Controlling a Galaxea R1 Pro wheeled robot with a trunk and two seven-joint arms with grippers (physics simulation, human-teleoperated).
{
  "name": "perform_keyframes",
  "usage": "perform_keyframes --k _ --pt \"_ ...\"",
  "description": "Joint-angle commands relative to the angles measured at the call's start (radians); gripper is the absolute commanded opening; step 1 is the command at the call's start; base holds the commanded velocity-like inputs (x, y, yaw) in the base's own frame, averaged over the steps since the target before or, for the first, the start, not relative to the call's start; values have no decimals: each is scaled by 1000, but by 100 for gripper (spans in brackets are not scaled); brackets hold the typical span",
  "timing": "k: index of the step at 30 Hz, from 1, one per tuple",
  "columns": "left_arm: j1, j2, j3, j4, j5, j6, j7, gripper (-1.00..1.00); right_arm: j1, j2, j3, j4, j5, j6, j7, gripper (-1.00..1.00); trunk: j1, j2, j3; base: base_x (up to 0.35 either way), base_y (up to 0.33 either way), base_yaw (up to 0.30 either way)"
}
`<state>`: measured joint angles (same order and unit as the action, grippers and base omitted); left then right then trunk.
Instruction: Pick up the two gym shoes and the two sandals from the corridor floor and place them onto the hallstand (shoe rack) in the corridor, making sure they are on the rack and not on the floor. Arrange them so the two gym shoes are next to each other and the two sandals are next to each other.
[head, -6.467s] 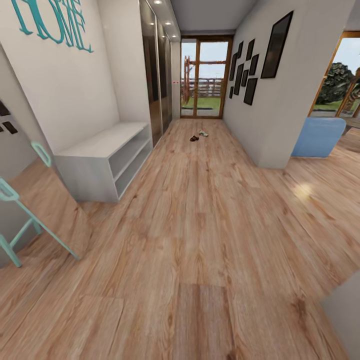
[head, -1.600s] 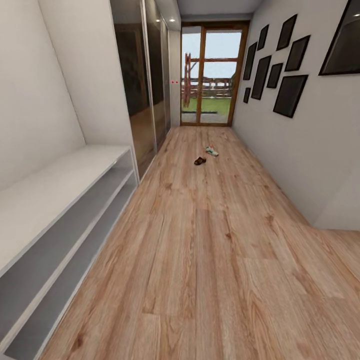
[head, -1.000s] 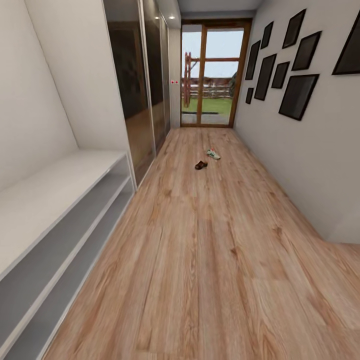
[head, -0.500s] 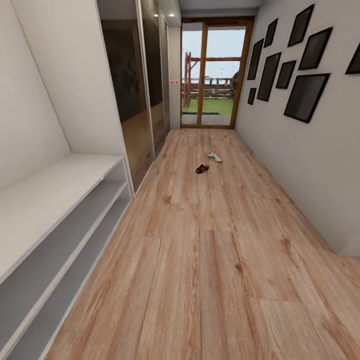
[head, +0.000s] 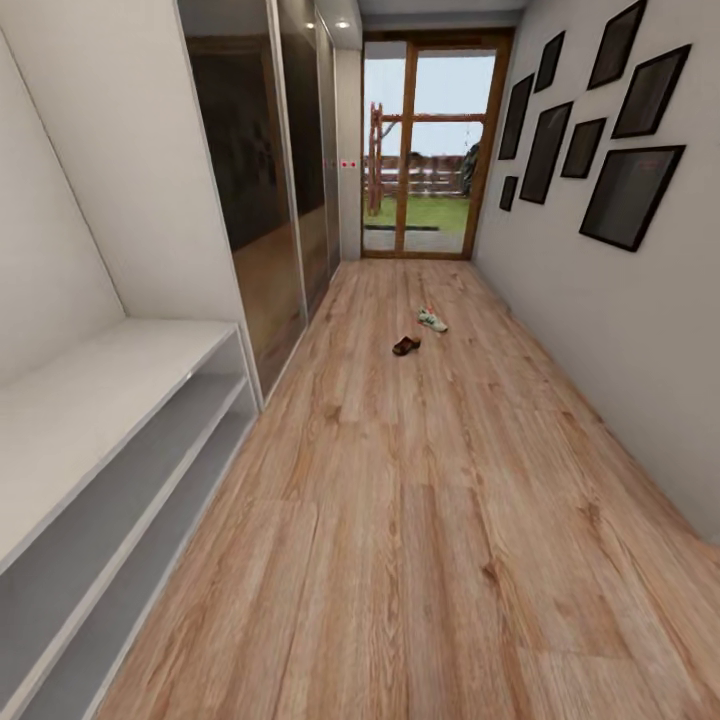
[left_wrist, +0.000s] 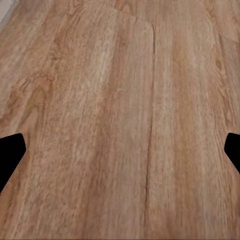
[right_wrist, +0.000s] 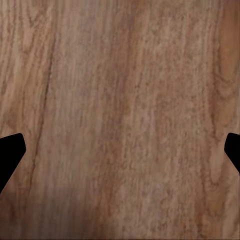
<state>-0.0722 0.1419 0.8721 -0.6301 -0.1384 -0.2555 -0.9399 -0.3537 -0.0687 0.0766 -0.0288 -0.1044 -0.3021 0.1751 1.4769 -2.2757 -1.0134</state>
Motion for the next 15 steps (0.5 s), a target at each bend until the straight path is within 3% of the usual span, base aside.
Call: perform_keyframes --k 1,15 --pt "-1 -1 7 0 -10 -5 -5 100 -1 0 8 1 -11 -3 4 100 0 0 -1 337 0 0" --pt "-1 -1 7 0 -12 -5 -5 100 -1 0 7 1 -11 -3 4 100 0 0 -1 337 0 0"
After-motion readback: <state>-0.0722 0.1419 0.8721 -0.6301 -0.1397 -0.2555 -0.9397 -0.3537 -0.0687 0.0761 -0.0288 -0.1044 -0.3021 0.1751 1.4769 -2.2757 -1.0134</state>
